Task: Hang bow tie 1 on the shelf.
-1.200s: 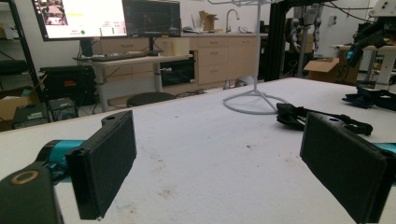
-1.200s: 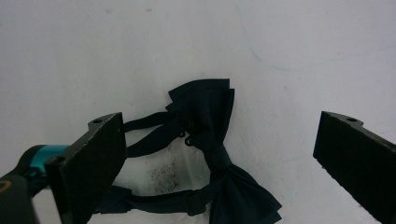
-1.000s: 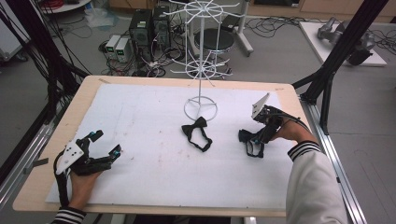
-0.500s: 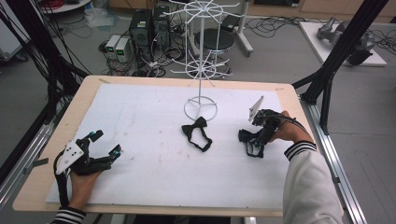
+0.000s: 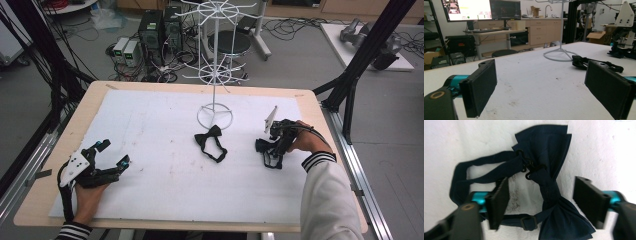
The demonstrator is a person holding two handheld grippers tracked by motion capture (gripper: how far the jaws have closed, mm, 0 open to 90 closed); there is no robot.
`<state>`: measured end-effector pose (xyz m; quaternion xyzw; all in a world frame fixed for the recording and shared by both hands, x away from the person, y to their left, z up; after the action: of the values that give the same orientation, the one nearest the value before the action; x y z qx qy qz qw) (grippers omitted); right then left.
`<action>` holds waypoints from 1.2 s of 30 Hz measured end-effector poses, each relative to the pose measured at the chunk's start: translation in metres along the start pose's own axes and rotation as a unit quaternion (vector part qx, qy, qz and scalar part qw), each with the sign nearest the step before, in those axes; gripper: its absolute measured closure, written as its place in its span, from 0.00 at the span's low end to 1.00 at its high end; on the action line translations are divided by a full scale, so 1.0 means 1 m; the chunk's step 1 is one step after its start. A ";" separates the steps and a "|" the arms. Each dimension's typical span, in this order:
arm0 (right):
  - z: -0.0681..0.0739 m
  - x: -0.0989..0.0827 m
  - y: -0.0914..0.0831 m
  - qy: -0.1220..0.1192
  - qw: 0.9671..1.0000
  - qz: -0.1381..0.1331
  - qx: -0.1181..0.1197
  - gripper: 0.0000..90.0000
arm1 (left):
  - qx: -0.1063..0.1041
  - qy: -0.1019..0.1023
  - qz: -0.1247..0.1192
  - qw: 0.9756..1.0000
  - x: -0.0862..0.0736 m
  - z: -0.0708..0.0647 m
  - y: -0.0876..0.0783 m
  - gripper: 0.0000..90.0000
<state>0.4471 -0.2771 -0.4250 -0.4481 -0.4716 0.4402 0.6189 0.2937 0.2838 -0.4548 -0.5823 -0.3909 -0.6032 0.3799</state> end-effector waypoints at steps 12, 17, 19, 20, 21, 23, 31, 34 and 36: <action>-0.002 0.002 0.002 0.004 1.000 0.011 -0.010 0.57 | 0.001 0.000 0.000 1.000 0.000 0.000 0.000 0.13; -0.002 0.004 0.002 -0.003 0.999 0.027 -0.023 0.75 | 0.001 0.000 0.000 1.000 0.000 0.000 0.000 0.13; -0.001 0.004 0.002 -0.009 0.999 0.033 -0.021 0.81 | 0.001 0.000 0.000 1.000 0.000 0.000 0.000 0.13; 0.000 0.006 0.002 -0.020 0.999 0.040 -0.028 0.83 | 0.001 0.000 0.000 1.000 0.000 0.000 0.000 0.13; 0.000 0.006 0.001 -0.019 0.999 0.039 -0.028 0.84 | 0.001 0.000 0.000 1.000 0.000 0.000 0.000 0.13; 0.000 0.006 0.001 -0.019 0.998 0.039 -0.034 0.84 | 0.001 0.000 0.000 1.000 0.000 0.000 0.000 0.13; 0.002 0.005 -0.008 -0.010 0.999 0.006 -0.040 0.84 | 0.001 0.001 0.000 1.000 0.000 0.000 0.000 0.13; 0.004 0.006 -0.011 -0.014 0.999 -0.004 -0.044 0.84 | 0.001 0.001 0.000 1.000 0.000 0.000 0.000 0.13; 0.004 0.006 -0.011 -0.017 0.999 -0.009 -0.044 0.84 | 0.001 0.001 0.000 1.000 0.000 0.000 0.000 0.13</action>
<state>0.4461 -0.2728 -0.4121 -0.4637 -0.5048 0.4208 0.5942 0.2937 0.2838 -0.4548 -0.5819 -0.3908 -0.6032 0.3806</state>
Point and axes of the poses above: each handheld gripper's, and its own axes: y roughly forward along the jaws, x roughly out of its top, z roughly to its left, the point moved 2 cm from there along y, roughly forward along the jaws, and after that the axes turned 11 degrees about x, right-handed, at the moved point
